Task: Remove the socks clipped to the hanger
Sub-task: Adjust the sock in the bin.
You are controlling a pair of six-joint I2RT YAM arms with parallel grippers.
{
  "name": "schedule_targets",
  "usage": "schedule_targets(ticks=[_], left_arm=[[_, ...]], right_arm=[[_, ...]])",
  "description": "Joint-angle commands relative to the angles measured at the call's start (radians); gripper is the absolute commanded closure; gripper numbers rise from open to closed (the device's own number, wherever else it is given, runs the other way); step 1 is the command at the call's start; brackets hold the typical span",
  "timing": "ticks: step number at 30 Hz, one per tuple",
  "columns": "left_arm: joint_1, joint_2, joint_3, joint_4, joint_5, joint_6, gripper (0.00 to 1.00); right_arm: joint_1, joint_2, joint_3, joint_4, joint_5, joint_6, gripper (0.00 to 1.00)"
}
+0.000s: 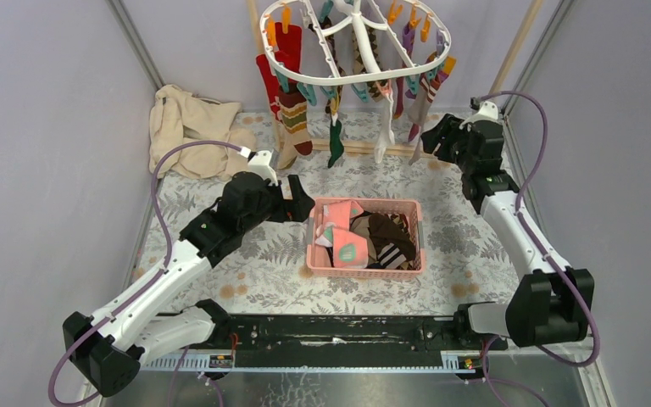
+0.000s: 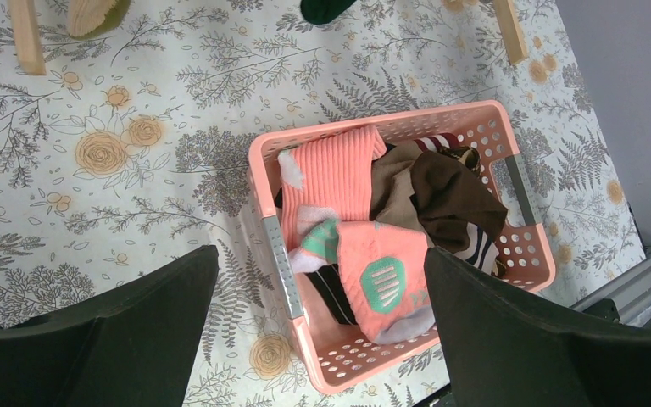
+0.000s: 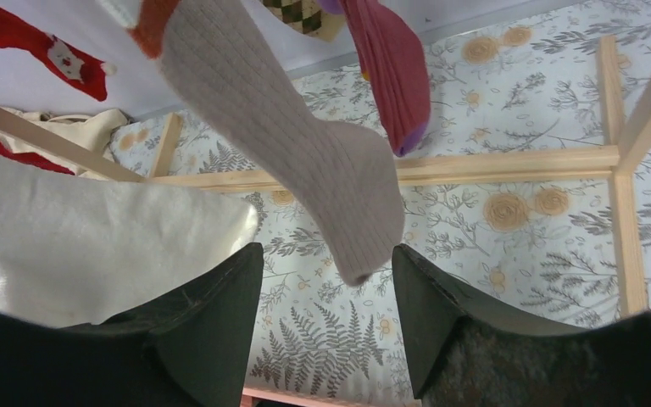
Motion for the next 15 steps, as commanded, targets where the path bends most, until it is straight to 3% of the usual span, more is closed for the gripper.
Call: schedule_targets(ticks=[1,8,15], left_arm=[[0.005,-0.014,-0.002,0.052,-0.023,-0.015,0.01],[0.005,-0.049,-0.023,0.049,-0.069,-0.019,0.01],[0.006,-0.077,-0.054,0.042,-0.147,-0.023,0.01]], right_arm=[[-0.016,0.050,0.043,0.132,-0.107,0.012,0.37],[-0.029,0.107,0.084,0.178,-0.184,0.055,0.41],[-0.027,0.054,0.022,0.112,-0.256,0.099,0.45]])
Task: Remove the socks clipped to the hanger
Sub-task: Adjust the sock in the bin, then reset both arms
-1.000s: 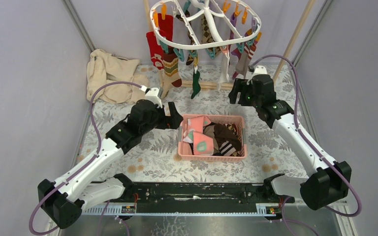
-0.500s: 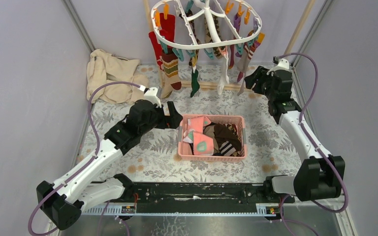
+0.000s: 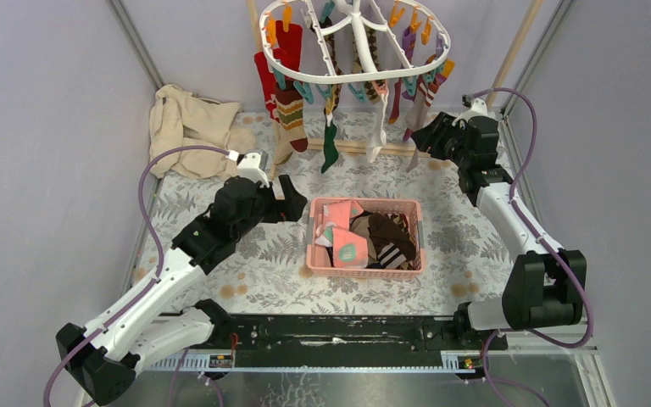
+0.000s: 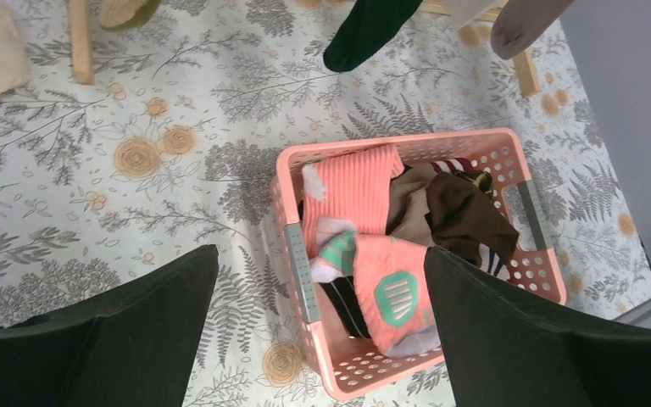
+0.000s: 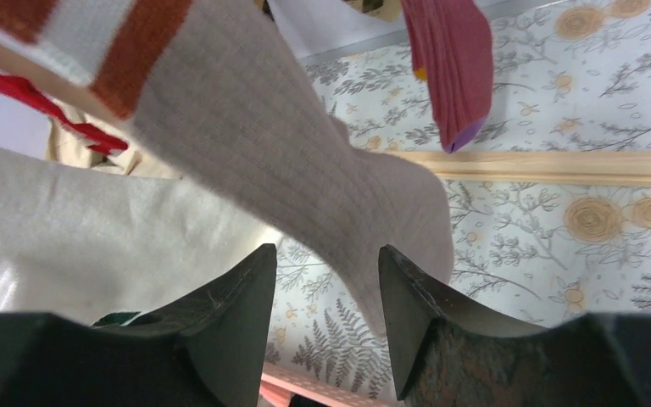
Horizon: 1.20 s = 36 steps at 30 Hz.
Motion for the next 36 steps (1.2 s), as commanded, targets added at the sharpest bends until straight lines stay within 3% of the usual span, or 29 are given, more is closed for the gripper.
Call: schedule_targets(ticks=[1,10,13,17,24,30,36], left_arm=[[0.007,-0.013,-0.035,0.041,-0.087,-0.011,0.01],[0.006,0.001,-0.081,0.099,-0.115,-0.043,0.01],[0.006,0.007,-0.088,0.119,-0.119,-0.046,0.01],[0.006,0.005,-0.101,0.131,-0.134,-0.041,0.01],[0.006,0.036,-0.120,0.158,-0.137,-0.045,0.01],[0.032,0.052,-0.138,0.227,-0.142,-0.053,0.01],[0.072,0.188,0.006,0.248,-0.229,0.033,0.01]], right_arm=[[-0.001,-0.077,-0.022,0.016,-0.088,0.047,0.46],[0.103,-0.191,-0.103,-0.101,-0.076,0.001,0.46],[0.105,-0.240,-0.143,-0.147,-0.047,-0.020,0.38],[0.105,-0.325,-0.214,-0.225,0.000,-0.050,0.17],[0.105,-0.482,-0.347,-0.263,0.086,-0.061,0.01],[0.104,-0.524,-0.373,-0.281,0.179,-0.041,0.00],[0.104,-0.484,-0.309,-0.270,0.252,-0.025,0.00]])
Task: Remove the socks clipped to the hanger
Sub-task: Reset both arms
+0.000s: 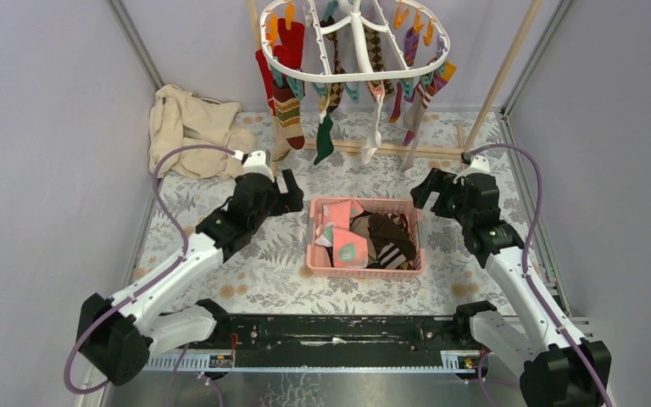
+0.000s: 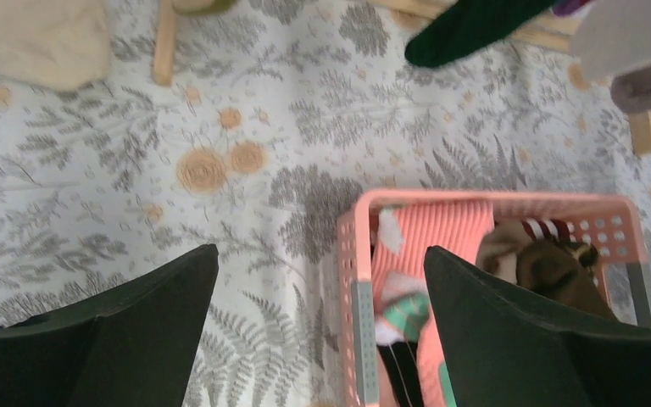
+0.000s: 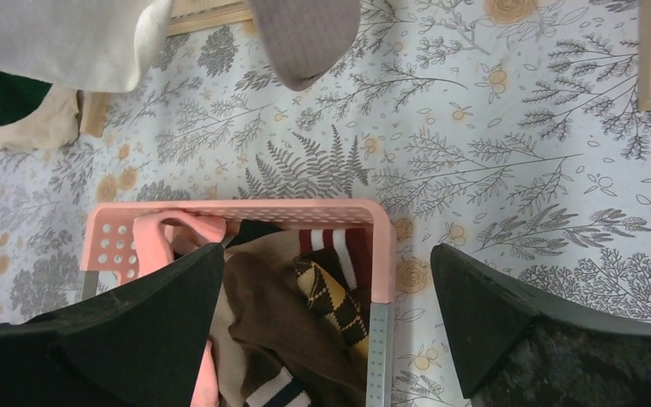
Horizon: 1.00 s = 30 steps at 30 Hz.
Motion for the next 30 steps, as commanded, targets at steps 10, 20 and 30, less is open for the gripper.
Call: schedule_targets(ticks=[10,20,30], left_arm=[[0.242,0.164,0.177,0.292,0.006,0.155,0.01],[0.330,0.199,0.197,0.385,0.025,0.358,0.01],[0.348,0.165,0.063,0.521,-0.080,0.523,0.01]], right_arm=[[-0.001,0.112,0.181,0.102,0.219,-0.010,0.00],[-0.001,0.213,0.269,0.176,0.229,-0.042,0.00],[-0.001,0.348,0.369,0.157,0.358,-0.035,0.00]])
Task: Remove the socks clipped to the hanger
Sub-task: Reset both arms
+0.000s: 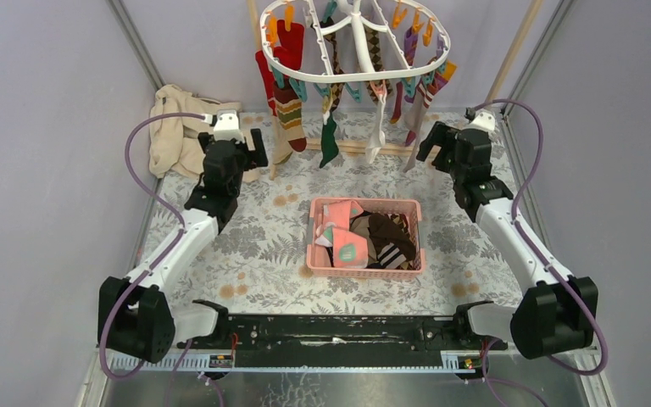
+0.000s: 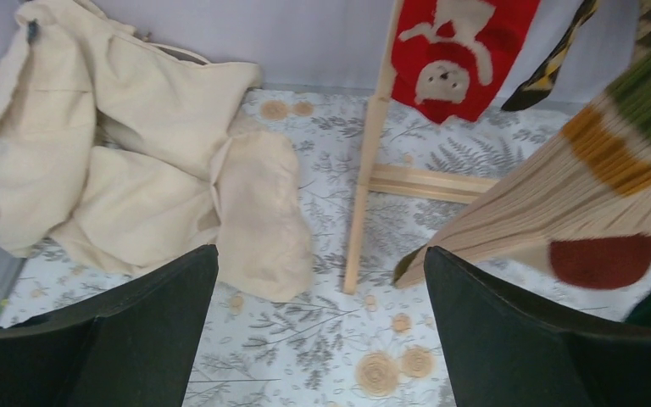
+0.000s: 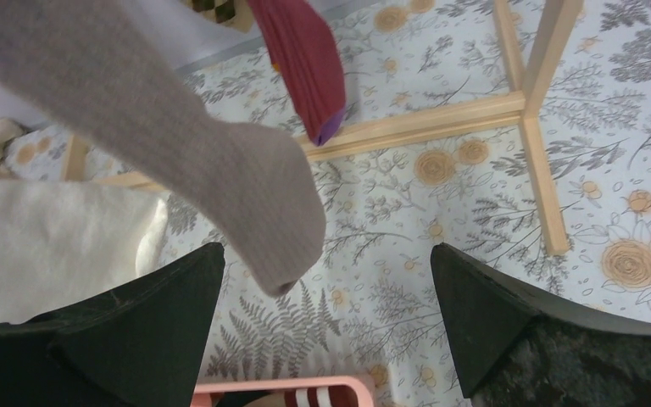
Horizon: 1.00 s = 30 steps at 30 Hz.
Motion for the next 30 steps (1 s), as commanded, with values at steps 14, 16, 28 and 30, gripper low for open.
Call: schedule_targets(ticks=[14,16,28,30], left_arm=[[0.203,0.035,-0.279,0.460,0.086,0.062,0.01],[0.233,0.059,-0.297,0.496,0.113,0.046,0.01],[0.299,0.205,-0.438,0.793,0.246,0.087,0.01],[0.304,0.217,-0.451,0.840,0.231,0.067,0.01]], right_arm=[[-0.022,-0.086,-0.152,0.239,0.261,-0.162,0.00],[-0.039,-0.089,-0.188,0.277,0.278,-0.165,0.00],[-0.100,-0.073,-0.622,0.811,0.359,-0.272,0.00],[-0.113,-0.018,-0.658,0.899,0.360,-0.276,0.00]])
